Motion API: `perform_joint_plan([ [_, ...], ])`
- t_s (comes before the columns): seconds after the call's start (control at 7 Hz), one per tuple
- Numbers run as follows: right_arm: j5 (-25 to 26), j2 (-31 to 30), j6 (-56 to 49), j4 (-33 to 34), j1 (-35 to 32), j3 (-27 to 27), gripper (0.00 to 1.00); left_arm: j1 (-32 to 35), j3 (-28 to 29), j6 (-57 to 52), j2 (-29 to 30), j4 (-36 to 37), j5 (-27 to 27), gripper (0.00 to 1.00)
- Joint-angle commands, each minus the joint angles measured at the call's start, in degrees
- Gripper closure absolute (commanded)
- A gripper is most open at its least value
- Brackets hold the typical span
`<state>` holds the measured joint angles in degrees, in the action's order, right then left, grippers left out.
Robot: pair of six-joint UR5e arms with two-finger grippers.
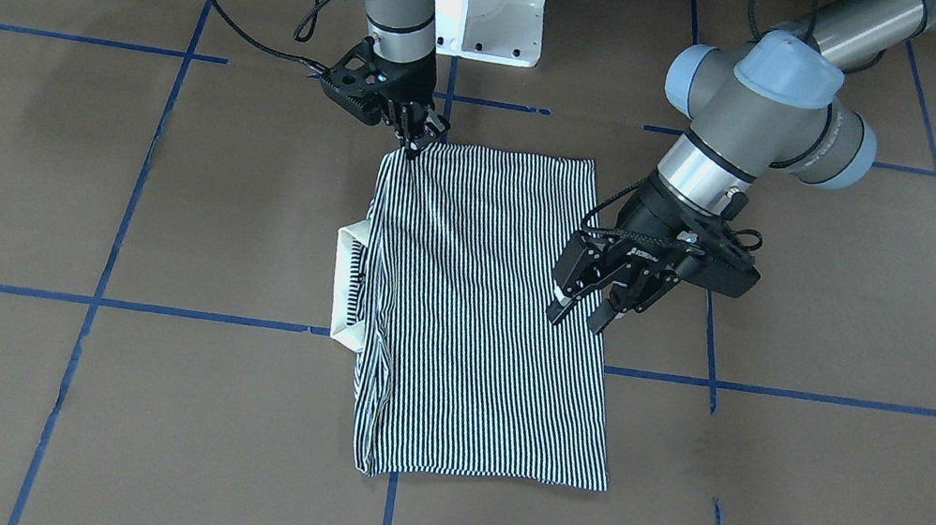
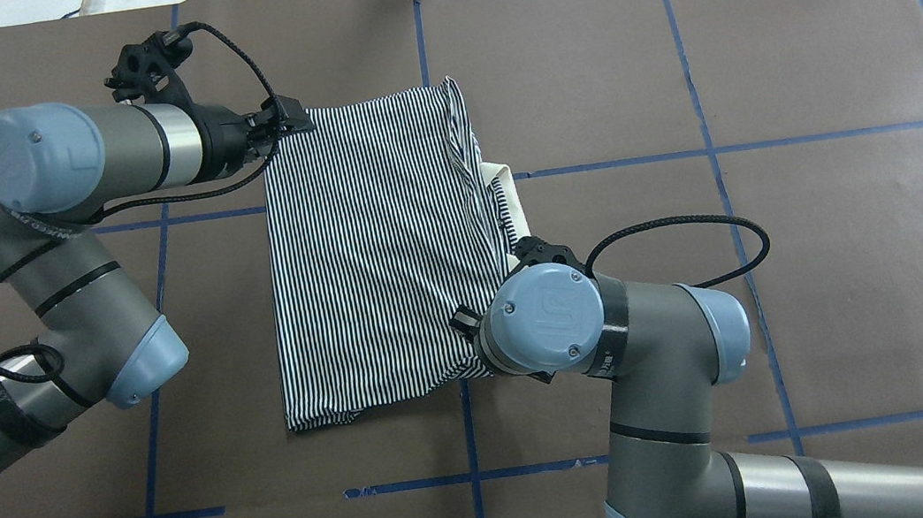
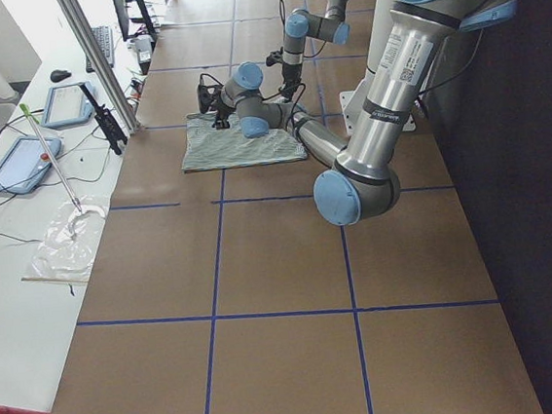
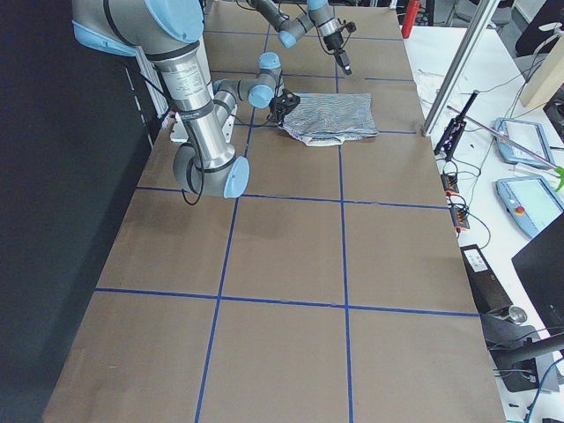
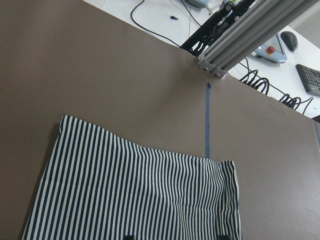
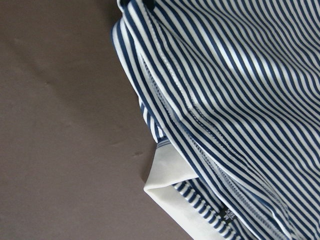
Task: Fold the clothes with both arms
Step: 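Lower the left gripper to the near corner while the right gripper holds the other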
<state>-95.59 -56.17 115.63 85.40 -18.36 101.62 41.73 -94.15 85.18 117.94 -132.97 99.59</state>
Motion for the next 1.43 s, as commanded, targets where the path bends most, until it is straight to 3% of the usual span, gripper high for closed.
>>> perform_joint_plan([
  [0.0,2.1,-2.0,0.4,0.1,2.1,2.2,1.00,-1.1,-5.2,2.7,-4.2,0.2,-0.1,0.34],
  [0.29,3.4,-2.1,0.6,0.1,3.1,2.3,1.00,-7.4,-16.5,10.2,-15.9,0.3,-1.3,0.33],
  [0.43,3.4,-2.3,0.6,0.1,3.1,3.0,1.00,-11.0,-17.0,13.7,-16.9,2.5,-1.9,0.33],
  [0.86,3.4,-2.8,0.6,0.1,3.1,3.3,1.00,-27.3,-17.9,21.8,-18.2,13.1,-20.1,0.33],
  [1.0,3.4,-2.9,0.6,0.1,3.2,3.4,1.00,-29.2,-18.2,24.1,-18.1,17.9,-20.7,0.36],
  [1.29,3.4,-2.9,0.6,0.1,3.3,3.3,1.00,-30.7,-18.3,24.5,-18.1,19.1,-20.7,0.36],
])
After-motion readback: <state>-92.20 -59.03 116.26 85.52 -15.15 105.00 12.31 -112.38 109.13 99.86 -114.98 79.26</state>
